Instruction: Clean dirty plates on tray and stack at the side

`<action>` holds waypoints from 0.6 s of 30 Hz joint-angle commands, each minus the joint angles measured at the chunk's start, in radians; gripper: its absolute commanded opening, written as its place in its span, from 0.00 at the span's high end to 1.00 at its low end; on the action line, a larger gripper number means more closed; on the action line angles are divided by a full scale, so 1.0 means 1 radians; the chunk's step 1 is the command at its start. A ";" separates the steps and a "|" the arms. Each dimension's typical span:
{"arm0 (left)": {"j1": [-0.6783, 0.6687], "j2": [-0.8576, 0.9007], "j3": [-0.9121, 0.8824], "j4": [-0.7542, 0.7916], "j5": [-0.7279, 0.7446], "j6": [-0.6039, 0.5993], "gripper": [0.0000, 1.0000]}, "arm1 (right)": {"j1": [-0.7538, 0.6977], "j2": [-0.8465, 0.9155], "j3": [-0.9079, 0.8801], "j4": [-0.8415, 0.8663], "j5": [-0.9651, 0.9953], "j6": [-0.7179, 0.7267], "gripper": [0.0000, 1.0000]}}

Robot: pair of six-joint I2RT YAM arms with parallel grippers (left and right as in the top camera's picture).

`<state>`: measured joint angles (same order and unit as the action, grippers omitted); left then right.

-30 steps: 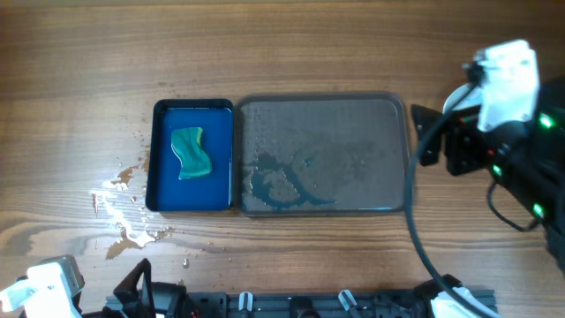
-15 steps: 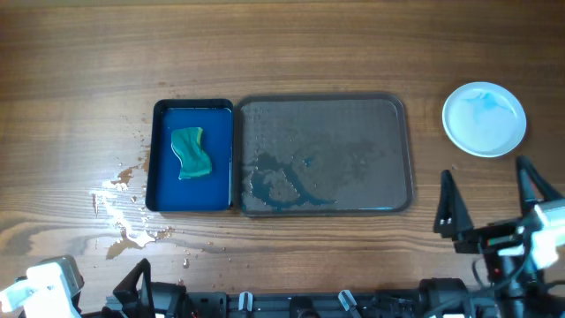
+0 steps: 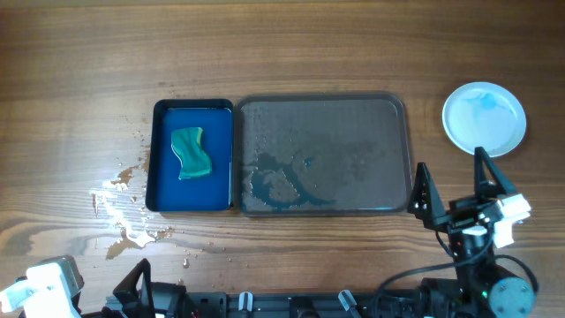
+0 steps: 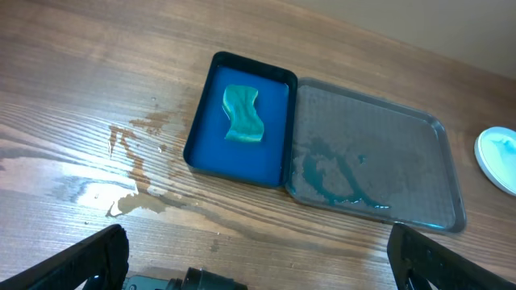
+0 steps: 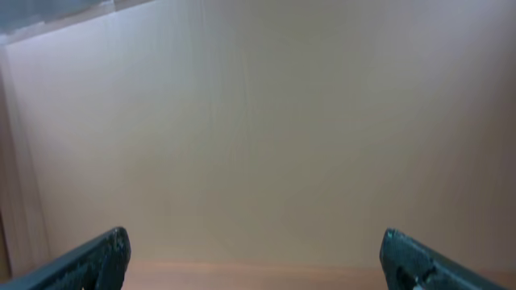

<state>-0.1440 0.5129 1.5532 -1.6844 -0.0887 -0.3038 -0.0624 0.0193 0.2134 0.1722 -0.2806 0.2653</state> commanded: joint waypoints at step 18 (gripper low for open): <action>-0.005 -0.002 0.003 0.001 -0.013 0.005 0.00 | -0.005 -0.016 -0.209 -0.156 0.057 -0.050 0.00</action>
<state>-0.1440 0.5129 1.5532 -1.6840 -0.0887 -0.3042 -0.0624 0.0128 0.0063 0.0139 -0.2024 0.3641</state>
